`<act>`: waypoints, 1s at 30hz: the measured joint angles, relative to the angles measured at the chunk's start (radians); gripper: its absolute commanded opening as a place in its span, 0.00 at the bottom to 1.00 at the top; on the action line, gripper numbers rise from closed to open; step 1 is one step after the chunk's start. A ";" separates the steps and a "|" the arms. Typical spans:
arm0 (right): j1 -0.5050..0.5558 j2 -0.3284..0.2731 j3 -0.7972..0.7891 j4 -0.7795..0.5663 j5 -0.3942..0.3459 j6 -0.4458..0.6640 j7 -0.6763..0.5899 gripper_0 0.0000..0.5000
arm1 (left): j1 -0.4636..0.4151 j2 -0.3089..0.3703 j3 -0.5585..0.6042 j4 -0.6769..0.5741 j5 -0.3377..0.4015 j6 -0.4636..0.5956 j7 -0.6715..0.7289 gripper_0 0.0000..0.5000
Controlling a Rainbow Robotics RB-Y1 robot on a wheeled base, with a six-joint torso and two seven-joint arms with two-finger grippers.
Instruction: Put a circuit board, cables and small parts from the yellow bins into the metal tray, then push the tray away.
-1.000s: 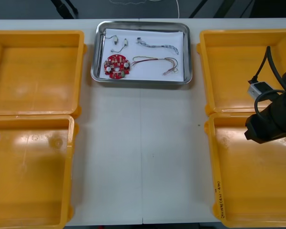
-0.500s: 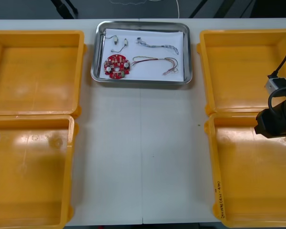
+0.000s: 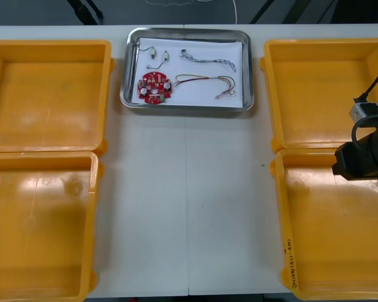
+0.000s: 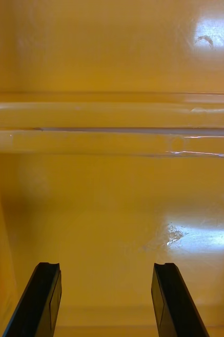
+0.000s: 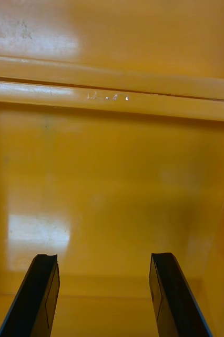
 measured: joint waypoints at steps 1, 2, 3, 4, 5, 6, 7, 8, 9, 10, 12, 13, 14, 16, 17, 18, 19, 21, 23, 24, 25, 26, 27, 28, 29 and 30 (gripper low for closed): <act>0.000 0.000 0.000 0.000 0.002 0.000 0.000 1.00 | 0.000 0.000 0.000 0.000 0.000 0.000 0.000 1.00; 0.000 0.002 0.000 0.000 0.008 0.000 0.000 1.00 | 0.000 0.000 0.000 0.000 0.000 0.000 0.000 1.00; 0.000 0.005 -0.001 0.000 0.016 0.001 0.000 1.00 | 0.000 0.000 0.000 0.000 0.000 0.000 0.000 1.00; 0.000 0.010 -0.001 0.000 0.023 0.004 0.000 1.00 | 0.000 0.000 0.000 0.000 0.000 0.000 0.000 1.00; 0.000 0.016 -0.001 0.000 0.032 0.007 0.000 1.00 | 0.000 0.000 0.000 0.000 0.000 0.000 0.000 1.00; 0.000 0.021 -0.001 0.000 0.037 0.008 0.000 1.00 | 0.000 0.000 0.000 0.000 0.000 0.000 0.000 1.00; 0.000 0.026 -0.001 0.000 0.040 0.008 0.000 1.00 | 0.000 0.000 0.000 0.000 0.000 0.000 0.000 1.00; 0.000 0.029 -0.002 0.000 0.040 0.008 0.000 1.00 | 0.000 0.000 0.000 0.000 0.000 0.000 0.000 1.00; 0.000 0.031 -0.002 0.000 0.041 0.008 0.000 1.00 | 0.000 0.000 0.000 0.000 0.000 0.000 0.000 1.00; 0.000 0.032 -0.002 0.000 0.041 0.008 0.000 1.00 | 0.000 0.000 0.000 0.000 0.000 0.000 0.000 1.00; 0.000 0.032 -0.002 0.000 0.042 0.008 0.000 1.00 | 0.000 0.000 0.000 0.000 0.000 0.000 0.000 1.00; 0.000 0.032 -0.002 0.000 0.043 0.008 0.000 1.00 | 0.000 0.000 0.000 0.000 0.000 0.000 0.000 1.00; 0.000 0.032 -0.002 0.000 0.043 0.008 0.000 1.00 | 0.000 0.000 0.000 0.000 0.000 0.000 0.000 1.00; 0.000 0.032 -0.002 0.000 0.043 0.008 0.000 1.00 | 0.000 0.000 0.000 0.000 0.000 0.000 0.000 1.00; 0.000 0.032 -0.002 0.000 0.043 0.008 0.000 1.00 | 0.000 0.000 0.000 0.000 0.000 0.000 0.000 1.00; 0.000 0.032 -0.002 0.001 0.043 0.008 0.000 1.00 | 0.000 0.000 0.000 0.000 0.000 0.000 0.000 1.00; 0.000 0.032 -0.002 0.001 0.043 0.008 0.000 1.00 | 0.000 0.000 0.000 0.000 0.000 0.000 0.000 1.00; 0.000 0.032 -0.002 0.001 0.043 0.008 0.000 1.00 | 0.000 0.000 0.000 0.000 0.000 0.000 0.000 1.00; 0.000 0.032 -0.002 0.001 0.043 0.008 0.000 1.00 | 0.000 0.000 0.000 0.000 0.000 0.000 0.000 1.00; 0.000 0.032 -0.002 0.001 0.043 0.008 0.000 1.00 | 0.000 0.000 0.000 0.000 0.000 0.000 0.000 1.00; 0.000 0.032 -0.002 0.001 0.043 0.008 0.000 1.00 | 0.000 0.000 0.000 0.000 0.000 0.000 0.000 1.00; 0.000 0.032 -0.002 0.001 0.043 0.008 0.000 1.00 | 0.000 0.000 0.000 0.000 0.000 0.000 0.000 1.00; 0.000 0.032 -0.002 0.001 0.043 0.008 0.000 1.00 | 0.000 0.000 0.000 0.000 0.000 0.000 0.000 1.00; 0.000 0.032 -0.002 0.001 0.043 0.008 0.000 1.00 | 0.000 0.000 0.000 0.000 0.000 0.000 0.000 1.00; 0.000 0.032 -0.002 0.001 0.043 0.008 0.000 1.00 | 0.000 0.000 0.000 0.000 0.000 0.000 0.000 1.00; 0.000 0.032 -0.002 0.001 0.043 0.008 0.000 1.00 | 0.000 0.000 0.000 0.000 0.000 0.000 0.000 1.00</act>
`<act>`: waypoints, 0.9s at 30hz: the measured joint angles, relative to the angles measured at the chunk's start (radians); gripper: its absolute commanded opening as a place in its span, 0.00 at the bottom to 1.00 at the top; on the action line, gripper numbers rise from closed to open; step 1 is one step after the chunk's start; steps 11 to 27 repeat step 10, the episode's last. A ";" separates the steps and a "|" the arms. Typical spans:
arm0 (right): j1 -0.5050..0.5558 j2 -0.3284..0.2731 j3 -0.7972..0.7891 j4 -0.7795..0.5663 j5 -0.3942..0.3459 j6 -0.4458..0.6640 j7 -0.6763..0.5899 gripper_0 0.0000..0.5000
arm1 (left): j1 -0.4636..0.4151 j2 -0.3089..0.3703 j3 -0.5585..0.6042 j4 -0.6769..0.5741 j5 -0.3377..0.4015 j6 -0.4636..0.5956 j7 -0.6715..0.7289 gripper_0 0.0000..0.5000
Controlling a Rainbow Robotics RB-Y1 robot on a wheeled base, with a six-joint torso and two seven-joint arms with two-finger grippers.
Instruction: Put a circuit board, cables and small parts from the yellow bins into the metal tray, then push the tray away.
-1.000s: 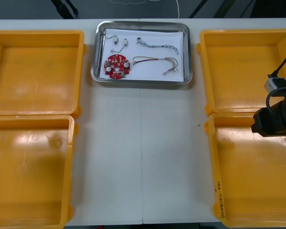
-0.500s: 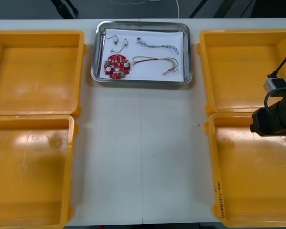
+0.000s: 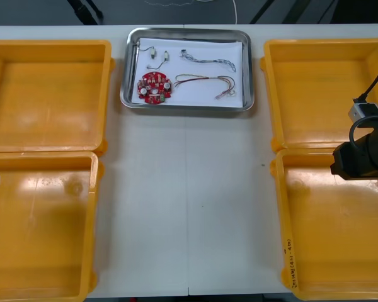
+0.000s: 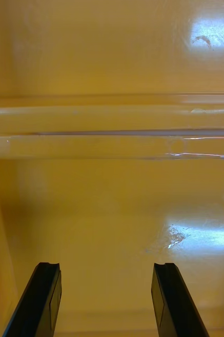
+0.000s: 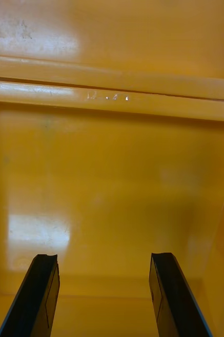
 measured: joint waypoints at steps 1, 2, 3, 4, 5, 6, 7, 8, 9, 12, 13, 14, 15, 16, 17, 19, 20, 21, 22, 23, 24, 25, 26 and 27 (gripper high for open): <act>0.000 0.000 0.000 0.000 0.000 0.000 0.000 1.00 | 0.000 0.000 0.000 0.000 0.000 0.000 0.000 1.00; 0.000 0.000 0.000 0.000 0.000 0.000 0.000 1.00 | 0.000 0.000 0.000 0.000 0.000 0.000 0.000 1.00; 0.000 0.000 0.000 0.000 0.000 0.000 0.000 1.00 | 0.000 0.000 0.000 0.000 0.000 0.000 0.000 1.00; 0.000 0.000 0.000 0.001 0.000 0.000 0.000 1.00 | 0.000 0.000 0.000 0.000 0.000 0.000 0.000 1.00; 0.000 0.000 0.000 0.001 0.000 0.000 0.000 1.00 | 0.000 0.000 0.000 0.000 0.000 0.000 0.000 1.00; 0.000 0.000 0.000 0.001 0.000 0.000 0.000 1.00 | 0.000 0.000 0.000 0.000 0.000 0.000 0.000 1.00; 0.000 0.000 0.000 0.001 0.000 0.000 0.000 1.00 | 0.000 0.000 0.000 0.000 0.000 0.000 0.000 1.00; 0.000 0.000 0.000 0.001 0.000 0.000 0.000 1.00 | 0.000 0.000 0.000 0.000 0.000 0.000 0.000 1.00; 0.000 0.000 0.000 0.001 0.000 0.000 0.000 1.00 | 0.000 0.000 0.000 0.000 0.000 0.000 0.000 1.00; 0.000 0.000 0.000 0.001 0.000 0.000 0.000 1.00 | 0.000 0.000 0.000 0.000 0.000 0.000 0.000 1.00; 0.000 0.000 0.000 0.001 0.000 0.000 0.000 1.00 | 0.000 0.000 0.000 0.000 0.000 0.000 0.000 1.00; 0.000 0.000 0.000 0.001 0.000 0.000 0.000 1.00 | 0.000 0.000 0.000 0.000 0.000 0.000 0.000 1.00; 0.000 0.000 0.000 0.001 0.000 0.000 0.000 1.00 | 0.000 0.000 0.000 0.000 0.000 0.000 0.000 1.00; 0.000 0.000 0.000 0.001 0.000 0.000 0.000 1.00 | 0.000 0.000 0.000 0.000 0.000 0.000 0.000 1.00; 0.000 0.000 0.000 0.001 0.000 0.000 0.000 1.00 | 0.000 0.000 0.000 0.000 0.000 0.000 0.000 1.00; 0.000 0.000 0.000 0.001 0.000 0.000 0.000 1.00 | 0.000 0.000 0.000 0.000 0.000 0.000 0.000 1.00; 0.000 0.000 0.000 0.001 0.000 0.000 0.000 1.00 | 0.000 0.000 0.000 0.000 0.000 0.000 0.000 1.00; 0.000 0.000 0.000 0.001 0.000 0.000 0.000 1.00 | 0.000 0.000 0.000 0.000 0.000 0.000 0.000 1.00; 0.000 0.000 0.000 0.001 0.000 0.000 0.000 1.00 | 0.000 0.000 0.000 0.000 0.000 0.000 0.000 1.00; 0.000 0.000 0.000 0.001 0.000 0.000 0.000 1.00 | 0.000 0.000 0.000 0.000 0.000 0.000 0.000 1.00; 0.000 0.000 0.000 0.001 0.000 0.000 0.000 1.00 | 0.000 0.000 0.000 0.000 0.000 0.000 0.000 1.00; 0.000 0.000 0.000 0.001 0.000 0.000 0.000 1.00 | 0.000 0.000 0.000 0.000 0.000 0.000 0.000 1.00; 0.000 0.000 0.000 0.001 0.000 0.000 0.000 1.00 | 0.000 0.000 0.000 0.000 0.000 0.000 0.000 1.00; 0.000 0.000 0.000 0.001 0.000 0.000 0.000 1.00 | 0.000 0.000 0.000 0.000 0.000 0.000 0.000 1.00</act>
